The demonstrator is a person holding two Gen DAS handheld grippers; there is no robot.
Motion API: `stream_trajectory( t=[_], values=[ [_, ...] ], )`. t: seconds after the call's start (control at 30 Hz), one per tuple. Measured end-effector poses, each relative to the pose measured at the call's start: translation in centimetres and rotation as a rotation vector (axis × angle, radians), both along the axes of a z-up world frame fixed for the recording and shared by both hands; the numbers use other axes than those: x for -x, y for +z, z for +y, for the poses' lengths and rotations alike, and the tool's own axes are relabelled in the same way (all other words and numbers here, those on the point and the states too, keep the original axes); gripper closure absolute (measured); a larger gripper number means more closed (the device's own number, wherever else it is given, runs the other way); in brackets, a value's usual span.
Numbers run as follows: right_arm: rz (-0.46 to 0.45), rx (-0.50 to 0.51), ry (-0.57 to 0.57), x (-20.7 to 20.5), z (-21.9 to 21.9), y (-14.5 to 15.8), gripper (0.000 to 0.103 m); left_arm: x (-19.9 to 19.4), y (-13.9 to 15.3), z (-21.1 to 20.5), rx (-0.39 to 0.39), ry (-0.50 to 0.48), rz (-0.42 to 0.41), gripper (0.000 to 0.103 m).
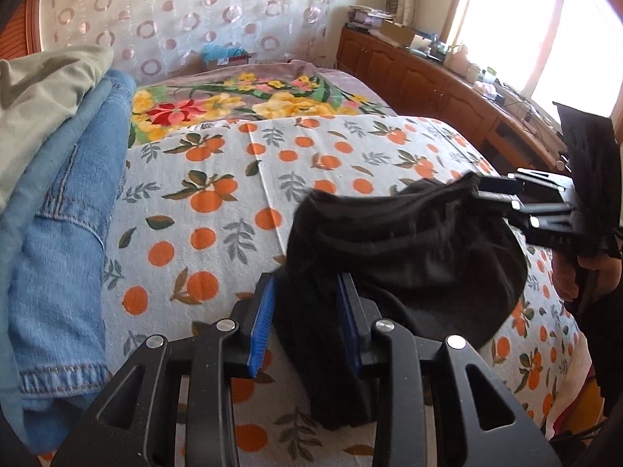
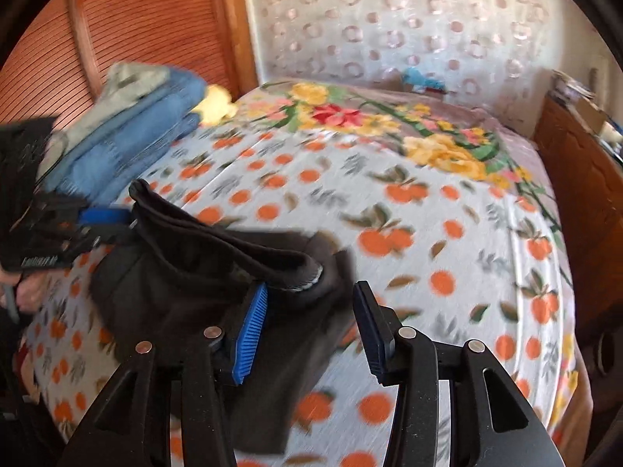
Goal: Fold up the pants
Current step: 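Grasp the folded edge with both grippers and fold it over again, then open both grippers and press the folded black garment flat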
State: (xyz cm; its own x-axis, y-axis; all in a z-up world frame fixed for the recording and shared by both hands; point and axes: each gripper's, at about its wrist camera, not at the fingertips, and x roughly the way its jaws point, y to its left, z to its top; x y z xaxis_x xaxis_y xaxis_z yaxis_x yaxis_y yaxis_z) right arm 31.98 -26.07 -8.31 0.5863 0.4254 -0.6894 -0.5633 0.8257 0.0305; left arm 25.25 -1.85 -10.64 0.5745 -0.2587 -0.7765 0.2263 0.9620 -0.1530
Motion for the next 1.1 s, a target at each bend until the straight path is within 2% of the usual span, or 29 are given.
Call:
stream_trajectory(
  t=[0.13,0.23,0.6,0.63,0.7,0.73,0.83,0.93,1.0,1.1],
  values=[
    [-0.022,-0.034,-0.088,-1.4,-0.6,0.5,0.056,-0.6,0.3,-0.1,-0.003,0.003,-0.010,0.070],
    [-0.022,-0.048,-0.089,-1.0,-0.9,0.4,0.056,-1.0,0.2,-0.3,-0.001,-0.007,-0.011,0.070],
    [0.025,-0.063,0.028,1.3,-1.2,0.0,0.056,-0.7,-0.2,-0.7,0.010,-0.019,0.000,0.070],
    [0.023,-0.051,0.028,1.1,-1.0,0.0,0.059,-0.5,-0.3,-0.7,0.007,-0.018,0.002,0.070],
    [0.011,-0.041,0.024,0.5,-0.8,0.1,0.093,-0.1,-0.4,-0.6,0.007,-0.015,0.003,0.070],
    [0.001,-0.045,0.014,0.2,-0.9,0.2,0.095,0.1,-0.4,-0.5,0.008,-0.011,0.004,0.070],
    [-0.016,-0.074,-0.047,-0.8,-1.3,0.3,0.095,0.9,-0.7,-0.2,0.013,0.001,0.013,0.070],
    [-0.017,-0.051,-0.072,-0.7,-1.1,-0.1,0.094,1.9,-0.8,0.1,0.021,0.013,0.014,0.070],
    [-0.008,-0.061,-0.071,-0.3,-1.4,-0.2,0.087,2.8,-0.8,0.1,0.031,0.017,0.013,0.070],
    [-0.016,-0.076,-0.077,1.3,-2.3,0.1,0.083,4.2,-0.8,0.2,0.037,0.018,0.012,0.070]
  ],
)
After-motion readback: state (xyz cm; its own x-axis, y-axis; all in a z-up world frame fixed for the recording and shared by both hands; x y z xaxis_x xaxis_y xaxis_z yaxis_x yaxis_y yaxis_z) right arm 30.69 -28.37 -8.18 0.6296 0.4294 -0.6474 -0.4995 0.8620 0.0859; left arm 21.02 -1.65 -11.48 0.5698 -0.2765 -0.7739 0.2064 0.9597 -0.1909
